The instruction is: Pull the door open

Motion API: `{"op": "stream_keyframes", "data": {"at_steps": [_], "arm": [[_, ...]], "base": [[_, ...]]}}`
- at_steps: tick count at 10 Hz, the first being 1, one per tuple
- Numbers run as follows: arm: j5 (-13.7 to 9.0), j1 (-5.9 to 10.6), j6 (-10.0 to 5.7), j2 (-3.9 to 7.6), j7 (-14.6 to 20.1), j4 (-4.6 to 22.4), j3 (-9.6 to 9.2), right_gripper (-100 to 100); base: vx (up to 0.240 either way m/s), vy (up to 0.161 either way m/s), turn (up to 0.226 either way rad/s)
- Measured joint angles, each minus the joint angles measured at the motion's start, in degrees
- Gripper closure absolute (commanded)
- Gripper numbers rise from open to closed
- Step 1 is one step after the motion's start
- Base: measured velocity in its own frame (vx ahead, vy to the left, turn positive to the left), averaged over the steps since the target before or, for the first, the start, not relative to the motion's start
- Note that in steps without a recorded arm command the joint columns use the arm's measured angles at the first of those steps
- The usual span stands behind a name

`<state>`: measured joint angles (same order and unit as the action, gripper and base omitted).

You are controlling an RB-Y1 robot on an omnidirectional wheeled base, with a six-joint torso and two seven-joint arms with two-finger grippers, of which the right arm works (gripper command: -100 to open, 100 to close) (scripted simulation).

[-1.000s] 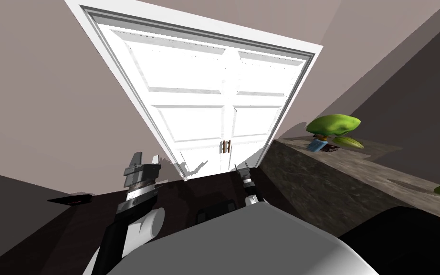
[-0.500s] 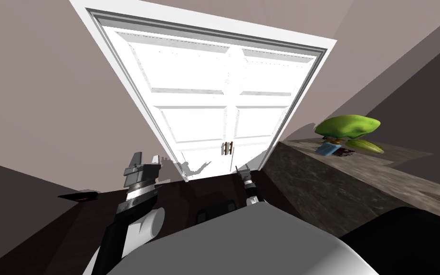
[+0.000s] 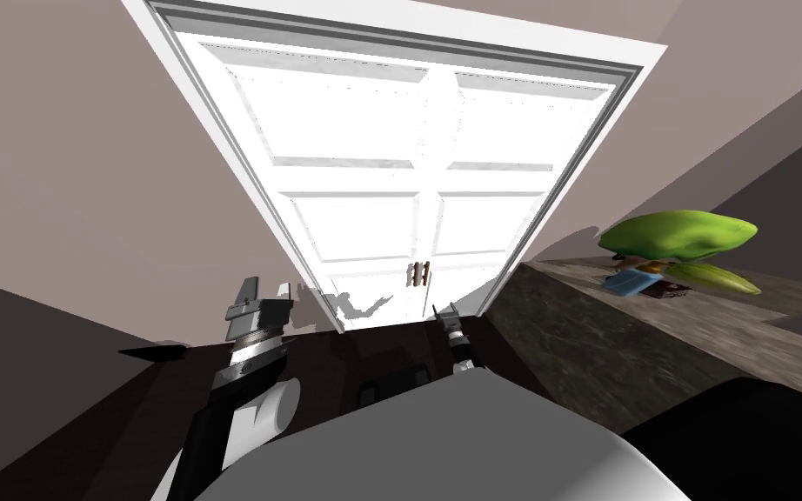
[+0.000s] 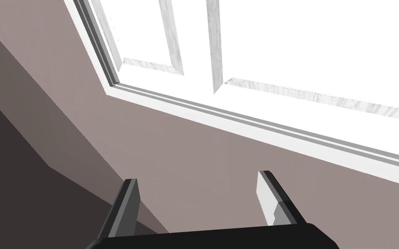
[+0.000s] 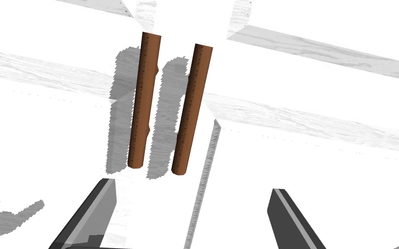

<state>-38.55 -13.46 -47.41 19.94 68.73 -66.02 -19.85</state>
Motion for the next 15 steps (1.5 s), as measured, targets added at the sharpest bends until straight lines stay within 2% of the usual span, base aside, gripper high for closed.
{"op": "stream_keyframes", "data": {"at_steps": [6,9,12,14,15], "arm": [[-3.32,2.14,-1.74,1.5,6.55,6.7,-1.85,-100],[-4.29,2.69,-2.55,2.15,8.91,8.63,-2.45,-100],[-4.69,1.8,-3.25,2.91,9.72,11.82,-1.76,-100],[-5.32,-0.59,-2.88,3.31,8.87,11.06,-0.71,-100],[-5.57,-1.39,-3.27,3.93,9.22,12.7,-0.23,-100]], "base": [[0.14,-0.024,0.075],[0.051,-0.024,0.004],[-0.162,-0.016,-0.061],[-0.192,0.005,-0.081],[-0.185,-0.011,-0.089]]}}
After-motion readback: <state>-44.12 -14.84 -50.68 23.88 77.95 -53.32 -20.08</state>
